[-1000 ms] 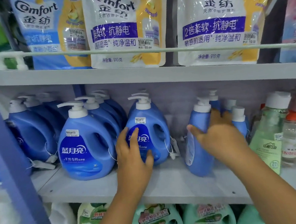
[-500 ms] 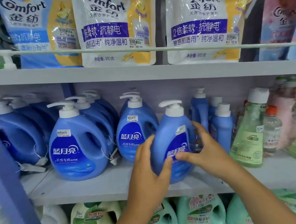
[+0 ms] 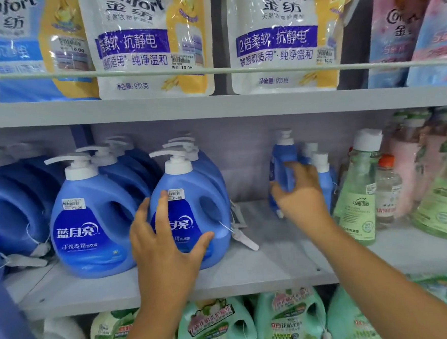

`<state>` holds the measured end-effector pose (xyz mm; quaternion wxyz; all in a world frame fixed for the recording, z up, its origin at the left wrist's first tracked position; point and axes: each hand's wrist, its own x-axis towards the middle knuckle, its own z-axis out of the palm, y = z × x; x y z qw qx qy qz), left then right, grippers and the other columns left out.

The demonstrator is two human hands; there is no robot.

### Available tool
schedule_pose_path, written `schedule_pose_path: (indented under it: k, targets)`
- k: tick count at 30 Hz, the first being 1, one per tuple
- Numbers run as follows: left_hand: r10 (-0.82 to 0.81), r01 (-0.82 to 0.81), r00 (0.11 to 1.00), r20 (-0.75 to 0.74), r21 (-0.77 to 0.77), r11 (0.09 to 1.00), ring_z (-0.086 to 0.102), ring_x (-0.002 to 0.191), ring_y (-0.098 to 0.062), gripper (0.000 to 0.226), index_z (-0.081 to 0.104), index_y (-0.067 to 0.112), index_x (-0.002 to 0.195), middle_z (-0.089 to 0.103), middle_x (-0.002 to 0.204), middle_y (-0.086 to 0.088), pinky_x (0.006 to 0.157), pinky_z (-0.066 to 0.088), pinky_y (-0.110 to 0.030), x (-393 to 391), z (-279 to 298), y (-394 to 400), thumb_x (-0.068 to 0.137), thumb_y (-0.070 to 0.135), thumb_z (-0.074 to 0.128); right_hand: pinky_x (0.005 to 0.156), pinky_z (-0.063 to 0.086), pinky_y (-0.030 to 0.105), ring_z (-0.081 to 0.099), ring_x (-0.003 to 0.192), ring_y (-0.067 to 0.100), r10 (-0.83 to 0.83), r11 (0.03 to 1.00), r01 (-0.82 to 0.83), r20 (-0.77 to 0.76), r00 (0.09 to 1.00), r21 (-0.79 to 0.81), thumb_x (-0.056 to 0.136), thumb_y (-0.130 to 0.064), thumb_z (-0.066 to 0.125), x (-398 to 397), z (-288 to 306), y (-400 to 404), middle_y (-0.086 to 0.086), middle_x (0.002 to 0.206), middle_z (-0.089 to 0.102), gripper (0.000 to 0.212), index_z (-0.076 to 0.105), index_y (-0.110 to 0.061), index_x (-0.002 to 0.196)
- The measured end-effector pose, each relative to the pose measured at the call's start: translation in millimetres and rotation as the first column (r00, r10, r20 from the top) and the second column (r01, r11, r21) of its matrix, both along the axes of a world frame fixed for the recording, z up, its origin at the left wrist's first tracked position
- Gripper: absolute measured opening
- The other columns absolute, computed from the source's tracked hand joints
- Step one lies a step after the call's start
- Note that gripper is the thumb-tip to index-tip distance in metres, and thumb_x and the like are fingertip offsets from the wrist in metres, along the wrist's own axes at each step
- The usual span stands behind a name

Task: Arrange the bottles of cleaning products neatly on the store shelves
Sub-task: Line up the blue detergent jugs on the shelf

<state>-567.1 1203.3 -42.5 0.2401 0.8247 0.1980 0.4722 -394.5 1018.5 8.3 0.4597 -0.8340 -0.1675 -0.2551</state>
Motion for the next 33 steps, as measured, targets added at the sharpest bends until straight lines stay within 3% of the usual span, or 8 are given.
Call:
schedule_pose_path:
  k: [4,7,11,14,17,24,28,33]
  targets:
    - [-0.013,0.013,0.999,0.039,-0.014,1.000,0.023,0.146,-0.031,0.108,0.018,0.033,0.157,0.022,0.161,-0.008,0.112,0.035,-0.058,0,-4,-1,0.068,0.064,0.071,0.098,0.047,0.044,0.053,0.121,0.044,-0.127,0.966,0.096,-0.118,0.985,-0.240,0.093,-0.026,0.064,56,28,8,0.026,0.133,0.050,0.060,0.042,0.003,0.140]
    - [-0.007,0.009,0.999,0.050,-0.028,1.000,0.023,0.146,-0.031,0.109,0.017,0.031,0.158,0.023,0.161,-0.008,0.112,0.035,-0.058,-1,-6,-2,0.069,0.062,0.072,0.111,0.040,0.046,0.037,0.142,0.046,-0.228,0.904,0.127,-0.209,0.951,-0.408,0.105,-0.029,0.046,69,35,26,0.032,0.158,0.027,0.069,0.015,0.006,0.156]
    - [0.001,0.000,0.999,0.044,-0.027,1.000,0.025,0.144,-0.031,0.112,0.018,0.029,0.158,0.025,0.159,-0.008,0.112,0.035,-0.057,0,-6,0,0.066,0.065,0.071,0.109,0.044,0.046,0.036,0.145,0.044,-0.291,0.725,0.172,-0.070,0.954,-0.666,0.107,-0.015,0.033,70,30,39,0.037,0.161,0.011,0.058,0.011,0.007,0.156]
    - [0.005,-0.003,0.999,0.050,-0.034,0.999,0.025,0.144,-0.031,0.112,0.019,0.029,0.158,0.025,0.159,-0.008,0.113,0.033,-0.056,1,-7,0,0.066,0.063,0.073,0.099,0.047,0.042,0.052,0.129,0.043,-0.223,0.875,0.135,-0.140,0.965,-0.466,0.104,-0.007,0.037,40,30,34,0.034,0.148,0.040,0.055,0.018,0.002,0.156]
    - [0.019,-0.018,0.999,0.047,-0.020,1.000,0.026,0.143,-0.031,0.114,0.019,0.028,0.158,0.026,0.159,-0.009,0.112,0.033,-0.057,0,-9,-1,0.067,0.055,0.083,0.082,0.045,0.038,0.062,0.114,0.039,-0.168,0.888,0.076,-0.166,0.972,-0.453,0.101,-0.007,0.043,19,28,23,0.024,0.131,0.059,0.061,0.018,-0.008,0.156]
    - [0.006,-0.004,0.999,0.038,-0.037,0.999,0.024,0.144,-0.029,0.115,0.014,0.034,0.158,0.021,0.160,-0.003,0.111,0.039,-0.059,-2,-6,-3,0.070,0.048,0.086,0.047,0.037,0.013,0.050,0.064,0.020,0.106,0.937,-0.192,-0.285,0.953,-0.291,0.106,-0.012,0.044,-11,24,-30,0.016,0.093,0.062,0.034,0.045,-0.030,0.134]
    - [0.019,-0.017,0.999,0.040,-0.031,0.999,0.025,0.143,-0.030,0.115,0.017,0.030,0.157,0.024,0.158,-0.006,0.111,0.040,-0.056,-1,-4,-4,0.067,0.046,0.088,0.075,0.056,0.020,0.071,0.082,0.012,0.255,0.954,-0.281,-0.209,0.944,-0.107,0.103,-0.015,0.053,-6,15,-55,-0.003,0.097,0.072,0.044,0.047,-0.053,0.123]
    - [0.020,-0.018,0.999,0.051,-0.033,0.999,0.026,0.142,-0.028,0.115,0.019,0.030,0.156,0.025,0.156,-0.005,0.110,0.040,-0.058,0,-2,-3,0.066,0.045,0.089,0.060,0.042,-0.002,0.060,0.071,-0.023,0.338,0.921,-0.376,-0.272,0.901,-0.101,0.104,-0.019,0.055,-8,26,-72,-0.013,0.102,0.069,0.047,0.045,-0.050,0.137]
